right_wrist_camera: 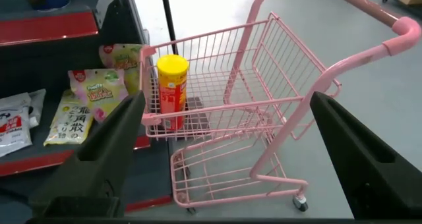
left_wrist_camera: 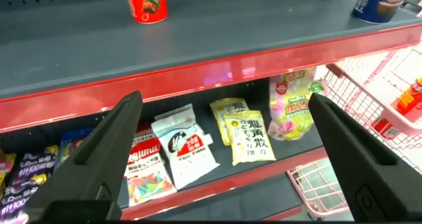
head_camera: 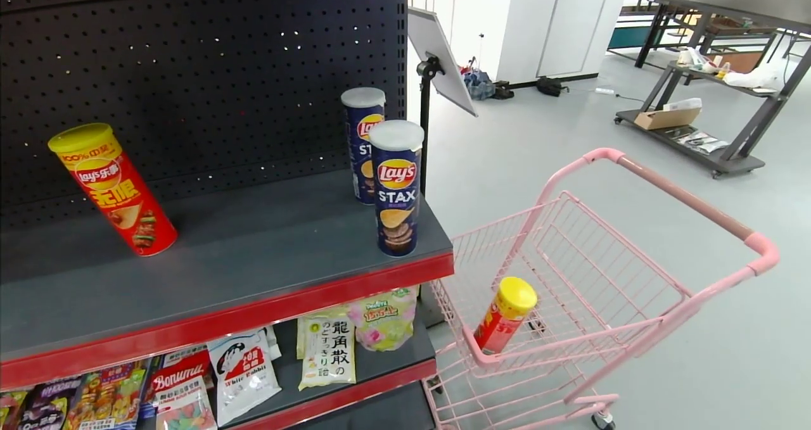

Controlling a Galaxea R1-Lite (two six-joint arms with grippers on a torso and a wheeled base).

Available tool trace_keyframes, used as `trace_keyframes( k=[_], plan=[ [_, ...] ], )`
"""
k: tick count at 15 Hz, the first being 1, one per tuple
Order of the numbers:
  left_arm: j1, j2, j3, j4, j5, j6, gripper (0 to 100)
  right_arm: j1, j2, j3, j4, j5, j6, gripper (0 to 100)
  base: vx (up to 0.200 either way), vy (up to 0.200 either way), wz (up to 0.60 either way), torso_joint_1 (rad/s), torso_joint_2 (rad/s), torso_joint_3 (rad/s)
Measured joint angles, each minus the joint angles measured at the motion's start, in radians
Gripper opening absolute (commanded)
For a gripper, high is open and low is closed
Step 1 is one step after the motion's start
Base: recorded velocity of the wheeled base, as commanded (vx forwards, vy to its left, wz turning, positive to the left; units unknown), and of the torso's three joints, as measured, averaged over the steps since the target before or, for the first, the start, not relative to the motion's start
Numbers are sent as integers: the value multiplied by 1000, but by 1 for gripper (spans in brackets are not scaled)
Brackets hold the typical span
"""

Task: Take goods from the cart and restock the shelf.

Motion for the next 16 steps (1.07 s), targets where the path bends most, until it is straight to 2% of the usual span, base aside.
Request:
trace_keyframes(
  k=[9,16],
  plan=[
    [0,0,0,1,0,-1,100,0,0,0,0,0,0,100,0,0,0,-137,355,212],
    [0,0,0,1,0,0,100,0,0,0,0,0,0,100,0,0,0,-149,429,275]
  ],
)
